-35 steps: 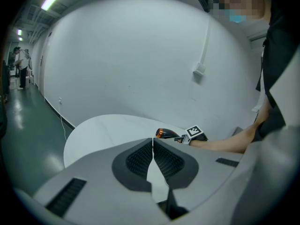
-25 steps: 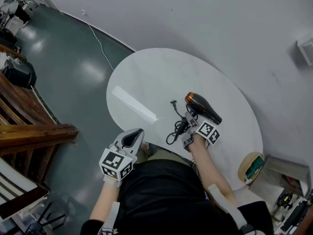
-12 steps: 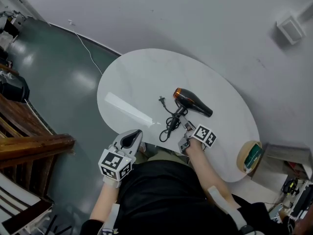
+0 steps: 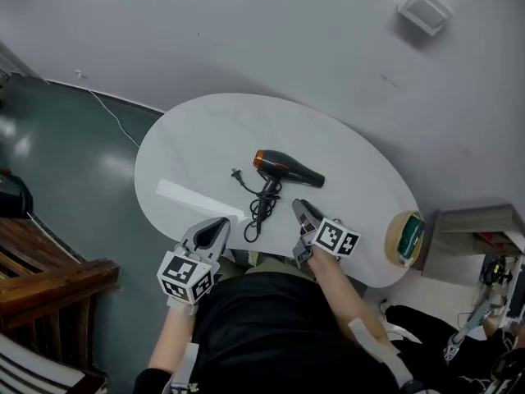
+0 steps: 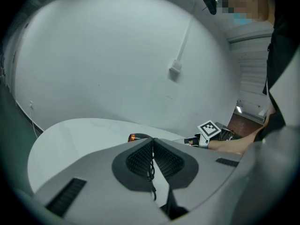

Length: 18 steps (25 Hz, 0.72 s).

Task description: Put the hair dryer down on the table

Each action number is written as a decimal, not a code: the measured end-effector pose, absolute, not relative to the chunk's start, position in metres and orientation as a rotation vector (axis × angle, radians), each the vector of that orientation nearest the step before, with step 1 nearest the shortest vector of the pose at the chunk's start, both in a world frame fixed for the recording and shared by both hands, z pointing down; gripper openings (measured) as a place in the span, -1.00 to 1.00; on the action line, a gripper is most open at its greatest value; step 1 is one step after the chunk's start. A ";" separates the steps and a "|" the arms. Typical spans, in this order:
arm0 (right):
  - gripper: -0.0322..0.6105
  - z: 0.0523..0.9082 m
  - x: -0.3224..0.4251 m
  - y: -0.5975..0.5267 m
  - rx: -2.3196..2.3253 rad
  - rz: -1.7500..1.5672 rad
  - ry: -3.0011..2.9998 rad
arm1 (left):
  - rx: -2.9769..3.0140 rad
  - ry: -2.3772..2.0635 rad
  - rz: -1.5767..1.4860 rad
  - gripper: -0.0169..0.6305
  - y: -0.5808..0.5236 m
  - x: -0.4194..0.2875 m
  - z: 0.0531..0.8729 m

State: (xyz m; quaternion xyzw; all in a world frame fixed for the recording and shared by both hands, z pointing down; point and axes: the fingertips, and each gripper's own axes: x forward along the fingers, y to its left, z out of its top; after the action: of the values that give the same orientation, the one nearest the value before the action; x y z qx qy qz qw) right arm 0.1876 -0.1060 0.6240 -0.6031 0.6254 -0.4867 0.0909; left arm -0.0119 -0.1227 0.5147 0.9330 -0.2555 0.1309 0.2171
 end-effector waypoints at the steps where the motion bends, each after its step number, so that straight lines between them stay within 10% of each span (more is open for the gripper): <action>1: -0.57 0.615 0.191 -0.105 -1.801 -1.406 1.887 | 2.594 -0.693 0.361 -0.91 -0.124 -0.007 0.513; 18: -0.80 0.467 0.208 -0.078 -2.098 -0.706 2.348 | 2.786 -0.462 0.304 -0.91 -0.143 0.065 0.458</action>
State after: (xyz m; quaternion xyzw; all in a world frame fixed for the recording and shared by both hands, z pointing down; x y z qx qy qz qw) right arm 0.2078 -0.0776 0.4672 -0.6496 0.7269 -0.2187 -0.0429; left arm 0.0648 -0.1430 0.4582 0.9698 -0.1608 0.1060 0.1499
